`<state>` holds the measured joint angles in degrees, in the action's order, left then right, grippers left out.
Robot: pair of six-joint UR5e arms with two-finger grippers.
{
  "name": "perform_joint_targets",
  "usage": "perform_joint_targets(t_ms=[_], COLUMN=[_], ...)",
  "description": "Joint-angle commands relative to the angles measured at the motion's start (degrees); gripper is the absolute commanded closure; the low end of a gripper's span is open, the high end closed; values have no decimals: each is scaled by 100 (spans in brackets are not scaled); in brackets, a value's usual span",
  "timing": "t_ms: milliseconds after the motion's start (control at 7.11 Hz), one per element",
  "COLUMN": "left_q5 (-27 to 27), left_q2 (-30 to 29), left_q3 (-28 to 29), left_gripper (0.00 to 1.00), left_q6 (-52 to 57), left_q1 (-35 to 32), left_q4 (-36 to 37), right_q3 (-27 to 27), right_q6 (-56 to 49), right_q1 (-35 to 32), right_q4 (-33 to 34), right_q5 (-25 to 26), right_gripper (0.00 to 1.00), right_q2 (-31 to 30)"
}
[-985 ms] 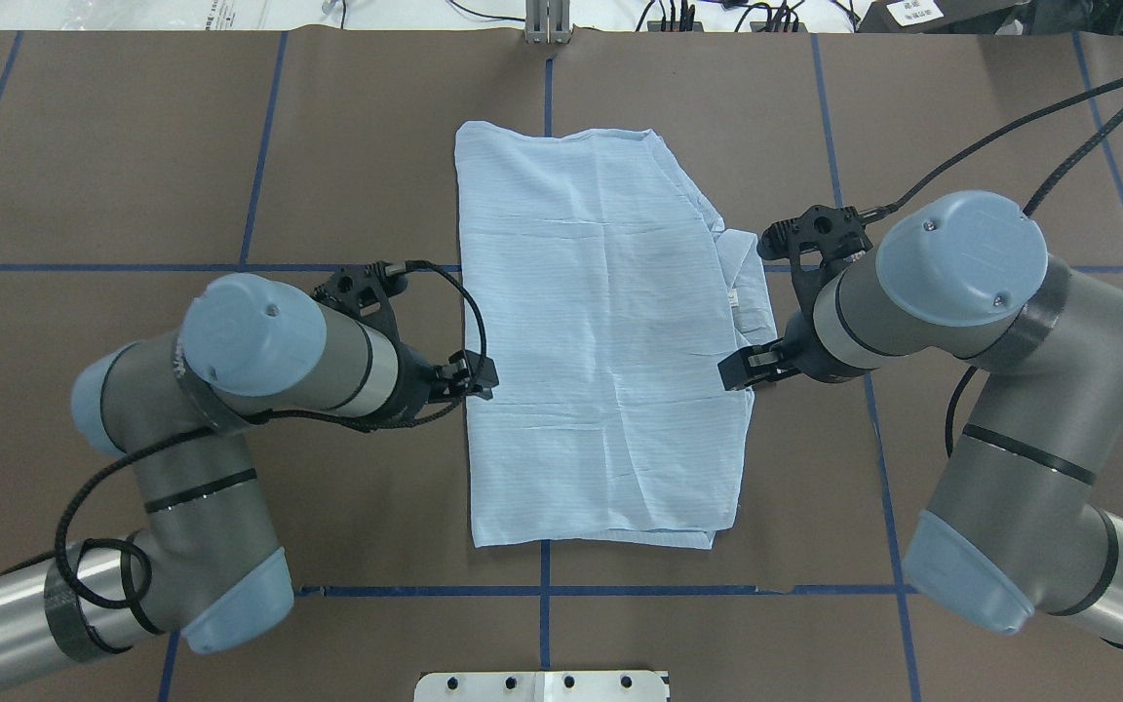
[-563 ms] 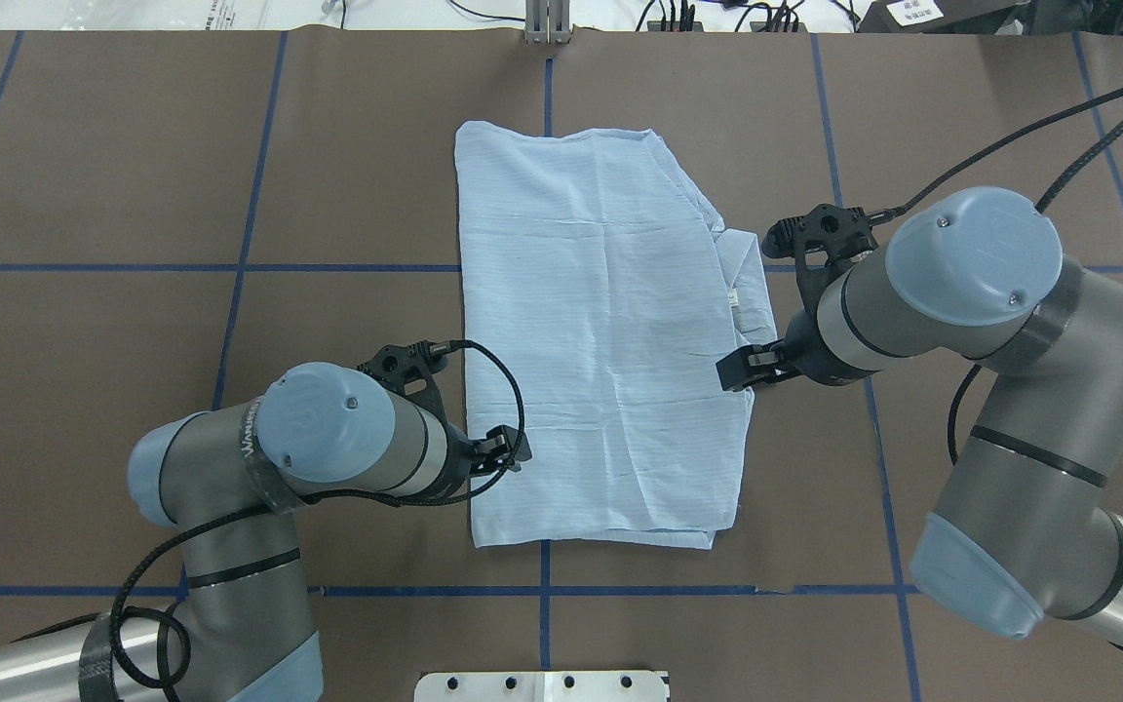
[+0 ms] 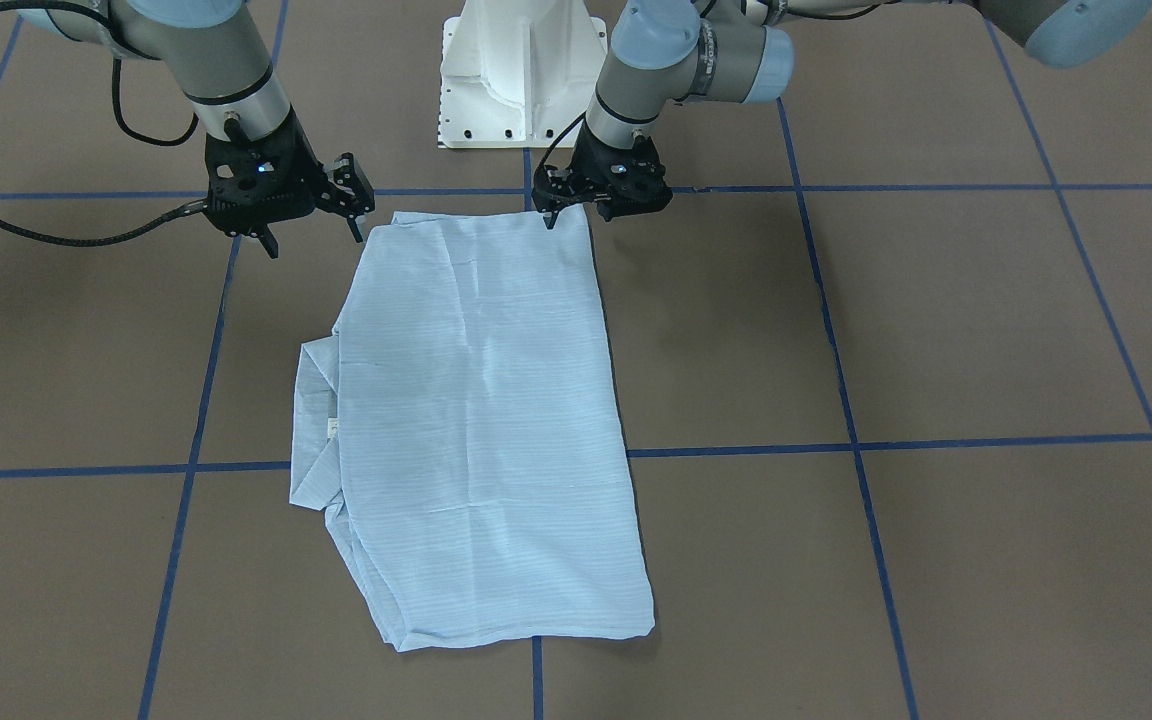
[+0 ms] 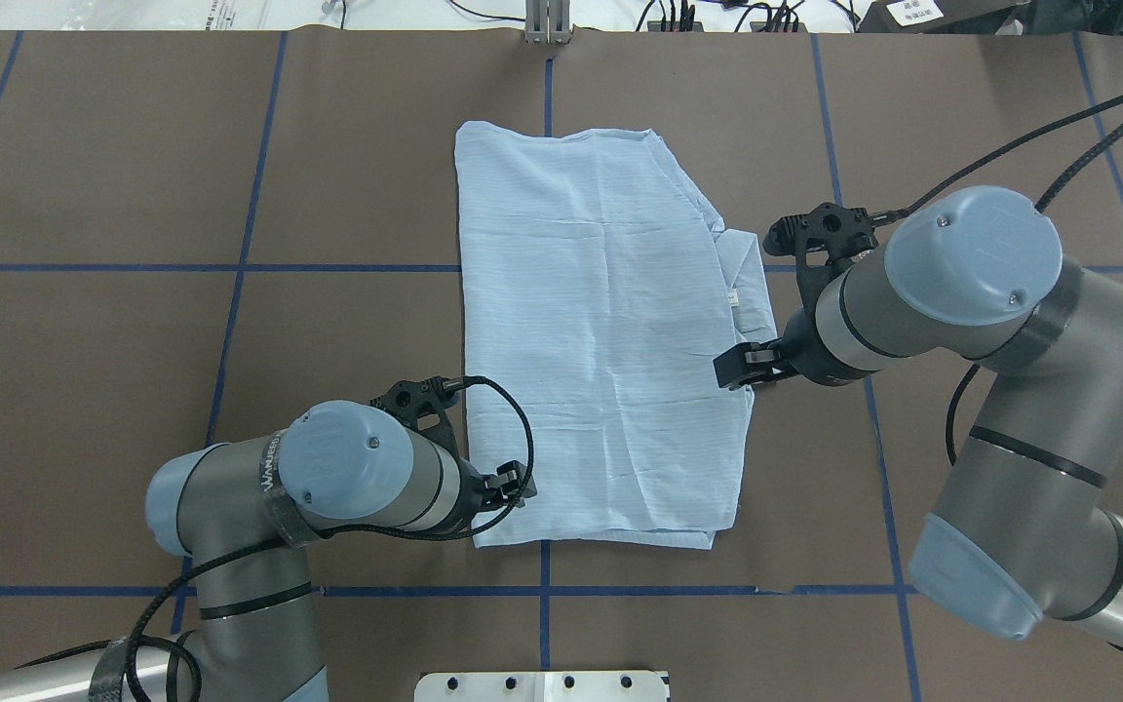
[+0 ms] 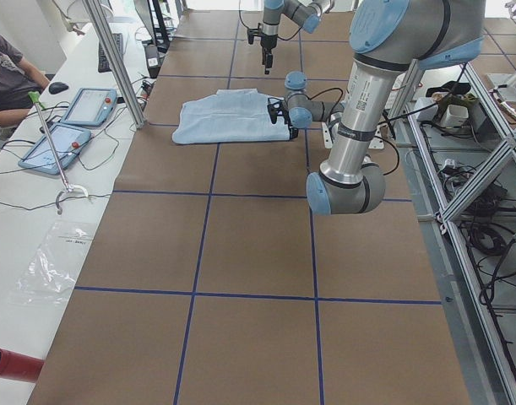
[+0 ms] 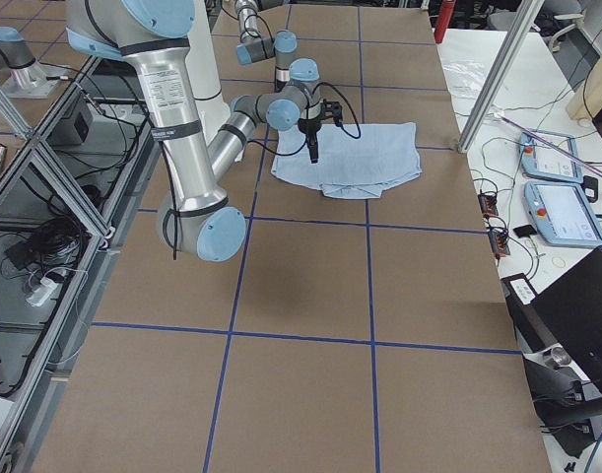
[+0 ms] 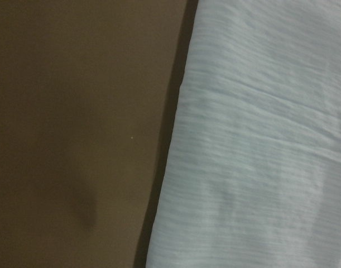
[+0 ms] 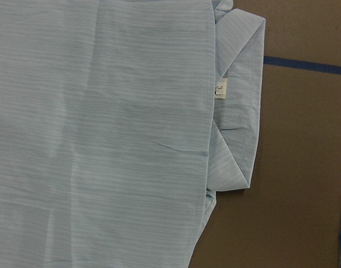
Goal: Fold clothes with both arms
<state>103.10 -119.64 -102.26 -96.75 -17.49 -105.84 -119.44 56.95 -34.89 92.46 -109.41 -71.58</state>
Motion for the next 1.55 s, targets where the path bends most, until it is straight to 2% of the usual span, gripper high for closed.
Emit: perform_joint_targets(t_ms=[0,1407], left_q5=[8,8], left_q2=[-51,-69], left_q3=[48,163], left_gripper=[26,37], left_q6=[-1,-1], left_q1=[9,105], left_q4=[-7,-7], right_q3=[0,-44], right_q6=[9,9], right_q1=[-8,-26], right_q4=[0,0], right_q5=[-1,-10], right_gripper=[0,0], right_q2=[-5,-14])
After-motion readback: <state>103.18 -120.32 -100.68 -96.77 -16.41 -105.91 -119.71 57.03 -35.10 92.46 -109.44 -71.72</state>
